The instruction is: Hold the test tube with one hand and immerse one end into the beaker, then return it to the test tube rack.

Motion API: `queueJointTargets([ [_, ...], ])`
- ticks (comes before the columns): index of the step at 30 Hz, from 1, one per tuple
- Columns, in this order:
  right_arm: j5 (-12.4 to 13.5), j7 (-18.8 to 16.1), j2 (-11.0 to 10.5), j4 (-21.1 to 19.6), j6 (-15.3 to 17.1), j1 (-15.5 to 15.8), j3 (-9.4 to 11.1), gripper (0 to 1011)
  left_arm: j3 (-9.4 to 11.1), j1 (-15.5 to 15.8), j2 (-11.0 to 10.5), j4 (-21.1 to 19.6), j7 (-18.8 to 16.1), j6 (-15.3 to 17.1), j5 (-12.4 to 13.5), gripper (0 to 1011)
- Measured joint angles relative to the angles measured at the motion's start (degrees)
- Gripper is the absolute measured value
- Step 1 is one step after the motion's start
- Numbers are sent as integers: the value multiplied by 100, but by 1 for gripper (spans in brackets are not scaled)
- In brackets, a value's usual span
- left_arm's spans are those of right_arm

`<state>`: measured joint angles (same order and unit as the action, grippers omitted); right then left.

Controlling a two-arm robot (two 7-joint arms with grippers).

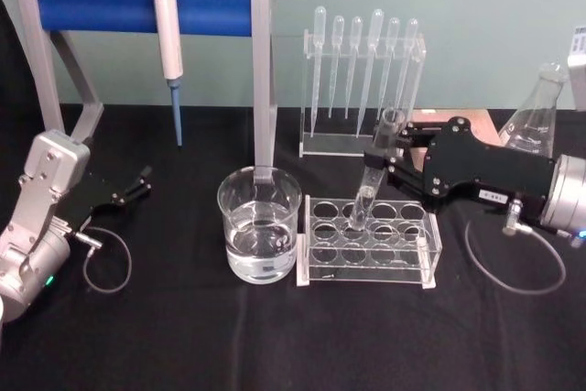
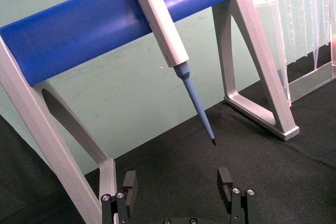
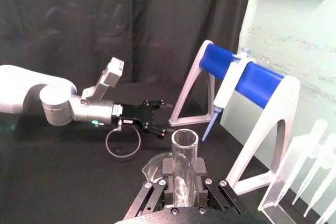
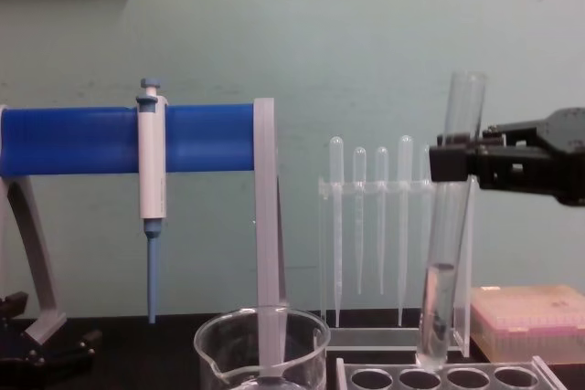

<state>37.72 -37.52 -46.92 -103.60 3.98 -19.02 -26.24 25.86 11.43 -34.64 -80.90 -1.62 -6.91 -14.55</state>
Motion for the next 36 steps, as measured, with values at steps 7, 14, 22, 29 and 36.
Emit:
queueJointTargets([
  [7,-107,-8,96,130,-80,57,9,235,0,0,0,0,0,0,0,1000],
  [14,-234,-18,194,262,-116,71,-12,234,0,0,0,0,0,0,0,1000],
  [22,-310,-23,276,370,-150,93,-2,234,0,0,0,0,0,0,0,1000],
  [29,-416,-6,336,437,-177,114,3,234,0,0,0,0,0,0,0,1000],
  [36,-575,38,416,523,-205,132,-26,234,0,0,0,0,0,0,0,1000],
])
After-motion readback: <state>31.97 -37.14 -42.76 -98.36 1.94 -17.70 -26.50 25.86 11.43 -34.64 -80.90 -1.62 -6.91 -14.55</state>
